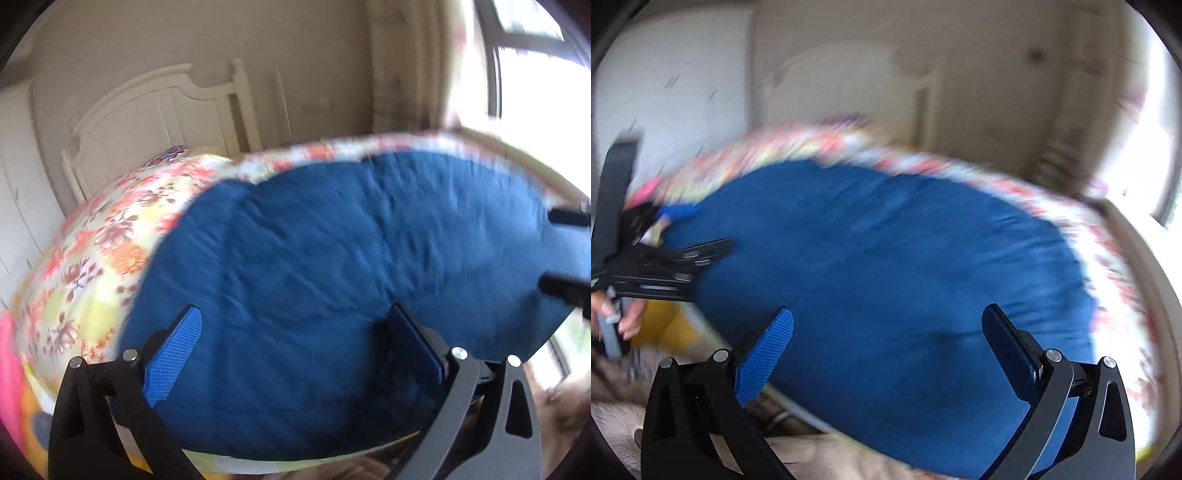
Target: Fold large clothes
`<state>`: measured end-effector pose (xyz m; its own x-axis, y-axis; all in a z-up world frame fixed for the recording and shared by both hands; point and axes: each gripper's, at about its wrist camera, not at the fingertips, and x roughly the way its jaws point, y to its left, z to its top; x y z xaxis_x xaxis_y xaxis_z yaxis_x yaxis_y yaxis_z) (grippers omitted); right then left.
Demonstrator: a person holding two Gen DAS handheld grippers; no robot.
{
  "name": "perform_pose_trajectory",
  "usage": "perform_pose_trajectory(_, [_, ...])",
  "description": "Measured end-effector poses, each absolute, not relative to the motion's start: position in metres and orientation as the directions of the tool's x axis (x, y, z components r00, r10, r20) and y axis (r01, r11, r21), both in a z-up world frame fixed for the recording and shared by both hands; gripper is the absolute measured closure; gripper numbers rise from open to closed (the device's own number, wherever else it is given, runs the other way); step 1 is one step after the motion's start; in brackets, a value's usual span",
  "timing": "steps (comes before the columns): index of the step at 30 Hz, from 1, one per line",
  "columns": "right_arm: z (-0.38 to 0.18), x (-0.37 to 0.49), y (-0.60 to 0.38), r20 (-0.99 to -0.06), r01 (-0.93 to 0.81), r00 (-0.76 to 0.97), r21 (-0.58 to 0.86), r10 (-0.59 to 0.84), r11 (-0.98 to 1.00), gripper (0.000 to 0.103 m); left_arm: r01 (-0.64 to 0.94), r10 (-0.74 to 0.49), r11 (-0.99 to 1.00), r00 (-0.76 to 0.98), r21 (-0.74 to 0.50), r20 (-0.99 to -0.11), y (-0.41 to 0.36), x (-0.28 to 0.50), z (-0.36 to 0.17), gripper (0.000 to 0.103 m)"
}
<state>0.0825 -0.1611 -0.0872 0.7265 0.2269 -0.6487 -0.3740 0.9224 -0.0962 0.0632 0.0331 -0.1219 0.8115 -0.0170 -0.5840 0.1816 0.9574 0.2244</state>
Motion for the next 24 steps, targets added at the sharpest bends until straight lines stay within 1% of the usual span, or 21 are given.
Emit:
perform_pose_trajectory(1, [-0.099, 0.083, -0.15, -0.645, -0.357, 0.742, -0.153, 0.181, 0.921, 0.004, 0.173, 0.001, 0.952, 0.822, 0.252, -0.57, 0.03, 0.065, -0.129, 0.002])
perform_pose_trajectory(2, [-0.103, 0.082, -0.146, -0.618, -0.349, 0.768, -0.187, 0.167, 0.918, 0.004, 0.174, -0.004, 0.953, 0.826, 0.248, -0.564, 0.031, 0.065, -0.132, 0.002])
perform_pose_trajectory(3, [-0.105, 0.082, -0.147, -0.61, -0.359, 0.772, -0.187, 0.178, 0.914, 0.004, 0.19, -0.031, 0.958, 0.814, 0.215, -0.58, 0.036, 0.068, -0.132, 0.002])
perform_pose_trajectory(4, [-0.104, 0.085, -0.154, -0.626, -0.376, 0.75, -0.139, 0.213, 0.916, 0.004, 0.196, -0.049, 0.963, 0.803, 0.185, -0.594, 0.041, 0.071, -0.131, 0.002])
perform_pose_trajectory(5, [-0.101, 0.087, -0.16, -0.634, -0.376, 0.741, -0.115, 0.223, 0.92, 0.005, 0.19, -0.046, 0.965, 0.8, 0.181, -0.598, 0.046, 0.071, -0.13, 0.002])
perform_pose_trajectory(7, [-0.096, 0.086, -0.173, -0.634, -0.342, 0.748, -0.118, 0.194, 0.932, 0.005, 0.174, -0.03, 0.967, 0.801, 0.185, -0.598, 0.051, 0.072, -0.13, 0.002])
perform_pose_trajectory(10, [-0.087, 0.075, -0.212, -0.611, -0.244, 0.776, -0.059, 0.158, 0.968, 0.005, 0.162, -0.027, 0.972, 0.799, 0.171, -0.6, 0.054, 0.069, -0.131, 0.002])
perform_pose_trajectory(12, [-0.09, 0.072, -0.257, -0.605, -0.127, 0.791, -0.017, 0.091, 0.992, 0.005, 0.161, -0.027, 0.972, 0.8, 0.171, -0.6, 0.054, 0.07, -0.132, 0.002])
perform_pose_trajectory(15, [-0.094, 0.049, -0.328, -0.607, 0.053, 0.794, 0.142, 0.044, 0.988, 0.005, 0.158, -0.02, 0.971, 0.802, 0.179, -0.597, 0.055, 0.072, -0.133, 0.002])
perform_pose_trajectory(17, [-0.102, 0.032, -0.37, -0.603, 0.138, 0.794, 0.293, 0.071, 0.946, 0.005, 0.157, -0.021, 0.972, 0.803, 0.178, -0.596, 0.056, 0.072, -0.133, 0.002])
perform_pose_trajectory(18, [-0.107, 0.023, -0.387, -0.582, 0.14, 0.804, 0.382, 0.12, 0.914, 0.006, 0.156, -0.02, 0.972, 0.803, 0.177, -0.596, 0.056, 0.072, -0.134, 0.002])
perform_pose_trajectory(19, [-0.114, 0.009, -0.401, -0.533, 0.113, 0.822, 0.498, 0.201, 0.86, 0.006, 0.154, -0.018, 0.972, 0.804, 0.178, -0.595, 0.055, 0.072, -0.135, 0.002])
perform_pose_trajectory(20, [-0.12, 0.002, -0.403, -0.502, 0.089, 0.829, 0.554, 0.247, 0.828, 0.009, 0.153, -0.017, 0.972, 0.804, 0.179, -0.594, 0.054, 0.072, -0.135, 0.002])
perform_pose_trajectory(21, [-0.126, -0.005, -0.404, -0.469, 0.06, 0.833, 0.603, 0.293, 0.795, 0.013, 0.151, -0.015, 0.972, 0.804, 0.18, -0.594, 0.054, 0.072, -0.135, 0.002])
perform_pose_trajectory(24, [-0.14, -0.013, -0.395, -0.432, 0.018, 0.827, 0.662, 0.361, 0.749, 0.016, 0.147, -0.011, 0.972, 0.804, 0.181, -0.595, 0.053, 0.073, -0.135, 0.002])
